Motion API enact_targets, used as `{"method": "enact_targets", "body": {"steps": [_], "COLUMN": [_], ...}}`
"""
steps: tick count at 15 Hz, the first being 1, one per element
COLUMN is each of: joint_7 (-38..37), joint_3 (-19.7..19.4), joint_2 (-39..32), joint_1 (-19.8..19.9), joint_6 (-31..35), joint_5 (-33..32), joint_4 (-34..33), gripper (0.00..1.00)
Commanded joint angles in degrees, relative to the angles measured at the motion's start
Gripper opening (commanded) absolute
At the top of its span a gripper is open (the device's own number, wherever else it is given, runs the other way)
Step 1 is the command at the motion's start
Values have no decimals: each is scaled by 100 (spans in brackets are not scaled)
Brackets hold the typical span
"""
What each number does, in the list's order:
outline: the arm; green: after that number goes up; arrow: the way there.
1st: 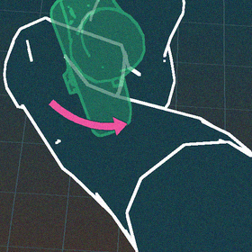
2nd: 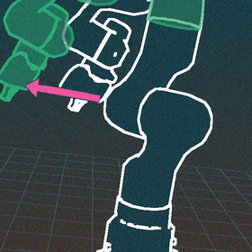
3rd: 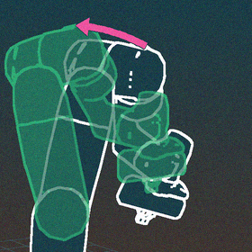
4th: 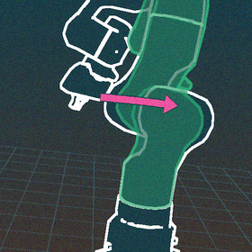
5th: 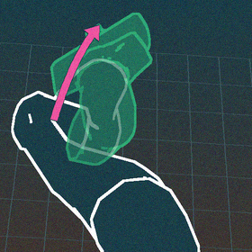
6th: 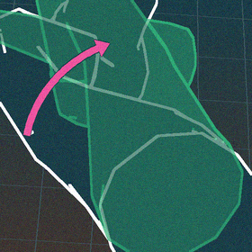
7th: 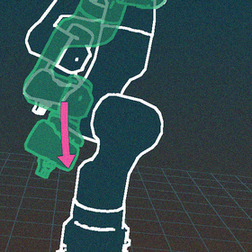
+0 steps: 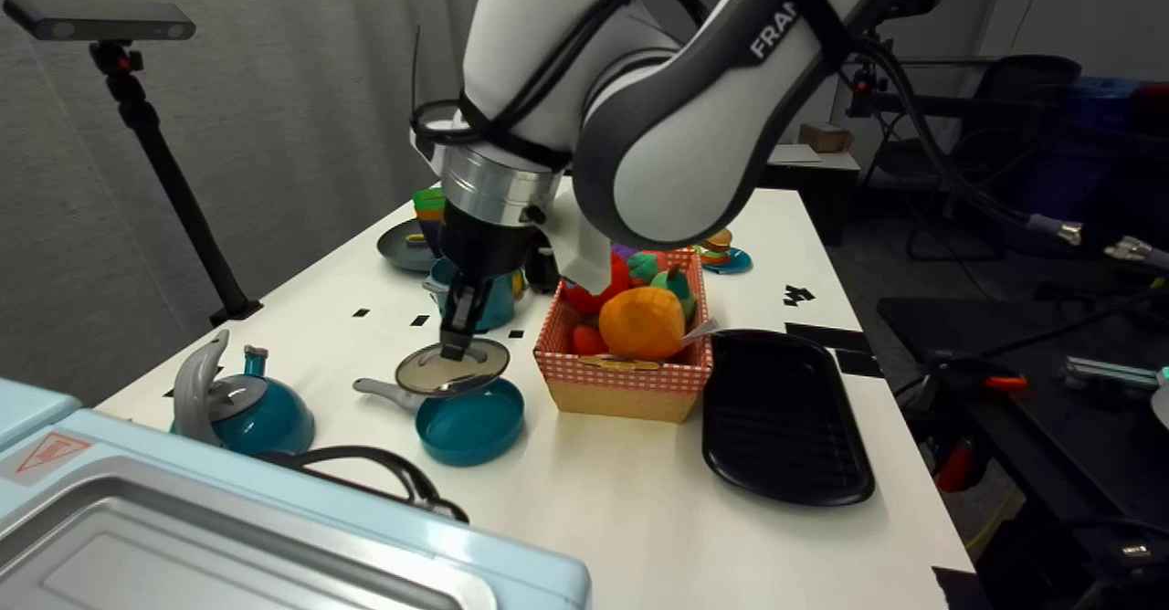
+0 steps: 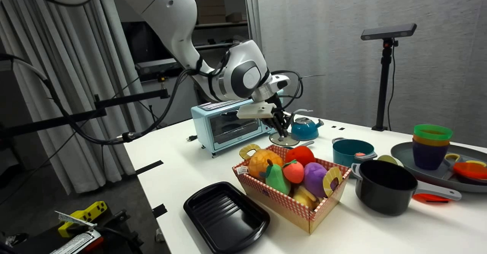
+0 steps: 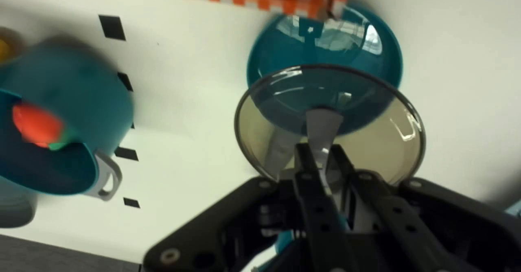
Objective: Move the black lid from the blue pot to the blue pan
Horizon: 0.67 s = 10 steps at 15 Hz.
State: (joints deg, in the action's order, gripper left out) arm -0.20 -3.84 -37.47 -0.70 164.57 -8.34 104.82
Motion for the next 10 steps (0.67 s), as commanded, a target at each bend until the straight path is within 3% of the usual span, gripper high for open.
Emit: {"method": "enact_targets", "body": {"steps": [1,10], "joint_7": [13,-54], "joint_3": [-396,-673], "joint_2": [-19,-244], "joint_1": [-121,-296], "joint_6": [386,597], "joint_5": [-229,-322], "joint_4": [436,353], "gripper": [3,3]}}
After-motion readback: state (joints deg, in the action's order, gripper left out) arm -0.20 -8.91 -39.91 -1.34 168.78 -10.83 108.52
